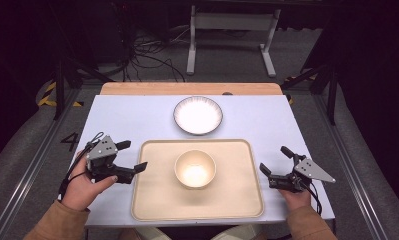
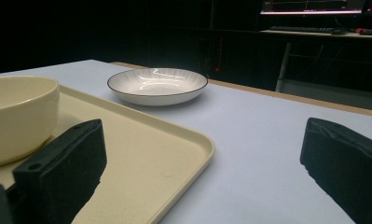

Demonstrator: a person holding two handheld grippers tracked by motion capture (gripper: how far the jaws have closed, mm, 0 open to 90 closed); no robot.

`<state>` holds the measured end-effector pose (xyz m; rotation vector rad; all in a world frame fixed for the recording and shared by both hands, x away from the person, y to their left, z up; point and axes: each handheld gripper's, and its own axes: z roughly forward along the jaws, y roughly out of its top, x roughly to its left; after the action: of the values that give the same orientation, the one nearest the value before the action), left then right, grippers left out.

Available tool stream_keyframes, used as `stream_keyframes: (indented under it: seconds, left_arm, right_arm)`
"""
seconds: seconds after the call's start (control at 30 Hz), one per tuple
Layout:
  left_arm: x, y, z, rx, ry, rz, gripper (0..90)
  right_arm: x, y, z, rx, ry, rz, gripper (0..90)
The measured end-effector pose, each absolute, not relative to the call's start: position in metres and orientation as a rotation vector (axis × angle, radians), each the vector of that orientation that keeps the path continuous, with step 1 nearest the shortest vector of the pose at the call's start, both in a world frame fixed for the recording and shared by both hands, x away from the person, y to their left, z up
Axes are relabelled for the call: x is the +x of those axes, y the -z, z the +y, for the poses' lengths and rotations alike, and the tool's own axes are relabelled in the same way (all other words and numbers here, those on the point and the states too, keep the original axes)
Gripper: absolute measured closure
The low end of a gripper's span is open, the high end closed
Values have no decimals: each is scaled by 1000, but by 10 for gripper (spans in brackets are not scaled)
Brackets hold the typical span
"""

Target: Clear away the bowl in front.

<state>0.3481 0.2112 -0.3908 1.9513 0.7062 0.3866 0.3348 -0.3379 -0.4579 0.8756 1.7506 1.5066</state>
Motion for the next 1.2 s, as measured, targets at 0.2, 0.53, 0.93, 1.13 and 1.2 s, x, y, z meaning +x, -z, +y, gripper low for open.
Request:
stream_keyframes:
  seconds: [0.2, 0.53, 0.93, 1.13, 1.2]
  left_arm:
    - [345, 407, 222, 1896, -386, 711, 82]
    - [342, 429, 236, 1774, -377, 717, 61]
    - [342, 459, 245, 1715, -409, 756, 60]
    - [344, 468, 242, 1760, -417, 772, 72]
    - [344, 468, 242, 1757, -415, 774, 71]
  right_arm:
    - [335, 458, -338, 877, -1508, 1748, 7]
    - [335, 458, -338, 877, -1508, 1747, 7]
    - [334, 458, -339, 875, -1518, 1736, 7]
    - [333, 459, -340, 870, -1524, 1731, 6]
    - [333, 459, -340, 868, -1525, 1730, 5]
